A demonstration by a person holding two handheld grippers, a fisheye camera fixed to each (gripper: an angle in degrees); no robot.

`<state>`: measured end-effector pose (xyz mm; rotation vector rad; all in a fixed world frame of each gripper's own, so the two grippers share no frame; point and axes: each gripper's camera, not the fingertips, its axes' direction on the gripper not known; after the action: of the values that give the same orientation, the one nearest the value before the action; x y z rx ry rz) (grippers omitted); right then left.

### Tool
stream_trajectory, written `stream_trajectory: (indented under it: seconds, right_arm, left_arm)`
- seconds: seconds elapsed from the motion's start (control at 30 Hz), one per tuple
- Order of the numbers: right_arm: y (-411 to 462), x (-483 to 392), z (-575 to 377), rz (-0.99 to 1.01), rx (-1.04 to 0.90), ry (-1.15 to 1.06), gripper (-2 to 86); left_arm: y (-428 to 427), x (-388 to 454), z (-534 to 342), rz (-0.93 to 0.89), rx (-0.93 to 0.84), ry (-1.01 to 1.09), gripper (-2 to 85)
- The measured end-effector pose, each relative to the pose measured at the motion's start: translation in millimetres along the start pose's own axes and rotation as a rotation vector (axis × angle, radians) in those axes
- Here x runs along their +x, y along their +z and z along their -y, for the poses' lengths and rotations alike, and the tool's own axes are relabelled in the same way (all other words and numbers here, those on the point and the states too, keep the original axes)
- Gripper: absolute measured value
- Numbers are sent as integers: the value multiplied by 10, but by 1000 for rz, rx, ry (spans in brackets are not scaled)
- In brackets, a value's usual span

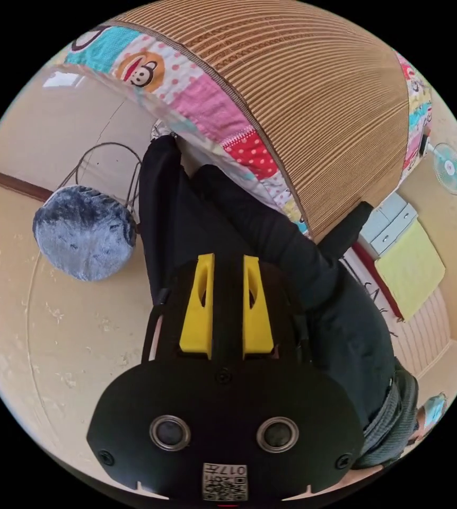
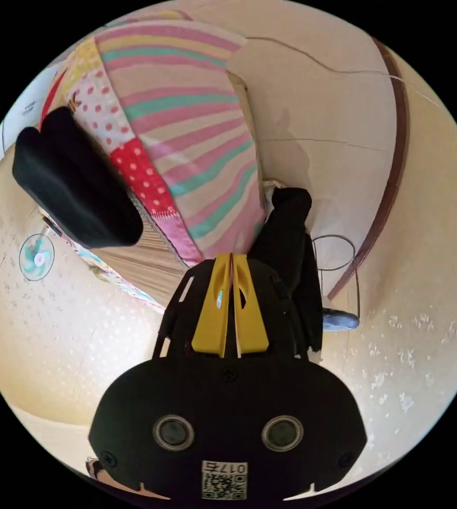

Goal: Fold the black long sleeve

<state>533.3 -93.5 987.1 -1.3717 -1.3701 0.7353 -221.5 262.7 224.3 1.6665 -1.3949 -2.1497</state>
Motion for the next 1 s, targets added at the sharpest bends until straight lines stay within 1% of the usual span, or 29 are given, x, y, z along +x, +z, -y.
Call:
stream_trajectory:
  seconds: [0.03,0.07,0.1,0.13,0.17,0.2,0.23,0.27,0.33,0.4,0.43,0.5,0.53,0.6,0.63,0.67,0.73,0.8,0.83,0.9,1.0]
  right_arm:
    - [359,-253,149,-61,-103,-95,4]
    - [551,-398,206,-94,-156,-151,4]
    - [964,-709,276,-158,-271,-273,3]
    - [1403,-1026,279,-222,-395,-403,3]
    - [1626,-1178,255,-255,-459,-470,3]
    - [2073,-1455,162,-329,-582,-596,3]
    - [2476,-1676,26,-413,-674,-706,3]
    - [2659,-1774,-58,-451,-707,-763,3]
    - [3304,-2075,-461,-552,-779,-1016,3]
    - [3716,-2172,-741,-608,-791,-1167,3]
    - [3955,-2186,-896,-633,-772,-1246,3]
    - [4282,-2139,-1057,-651,-731,-1315,3]
    - [4474,-2067,-1117,-659,-713,-1331,3]
    - [4707,-1916,-1166,-674,-679,-1354,3]
    - [4839,-1793,-1162,-696,-633,-1369,3]
    - [4914,-1721,-1142,-714,-609,-1370,3]
    - [5283,-1446,-970,-816,-558,-1333,3]
    - [5629,-1306,-851,-899,-563,-1319,3]
    - [5858,-1273,-836,-935,-552,-1346,3]
    - [6184,-1285,-900,-961,-525,-1431,2]
    - [6782,-1305,-1060,-1003,-494,-1553,3]
  left_arm:
    - [56,81,-43,55,-7,22,86]
    - [161,245,-149,168,-6,75,83]
    - [264,377,-278,289,7,111,80]
    - [310,413,-346,354,18,108,75]
    - [386,440,-485,460,49,92,66]
    - [435,403,-620,530,90,59,56]
    - [452,361,-687,553,110,38,50]
    - [480,234,-813,573,136,0,29]
    - [509,-45,-983,528,157,-47,10]
    - [548,-536,-1189,406,173,-117,-1]
    - [560,-673,-1240,374,179,-137,-2]
    - [632,-1225,-1423,245,205,-206,-5]
    - [660,-1364,-1461,211,205,-218,-5]
    - [788,-1877,-1626,66,177,-236,-8]
    - [806,-1987,-1688,37,183,-236,-8]
    - [821,-2179,-1837,-3,220,-234,-9]
    - [832,-2464,-2095,-37,298,-234,-10]
    - [943,-2877,-2464,-98,379,-308,-10]
    - [993,-2976,-2567,-122,400,-336,-10]
    - [1209,-3252,-3021,-204,520,-414,-10]
    - [1448,-3313,-3623,-196,680,-467,-10]
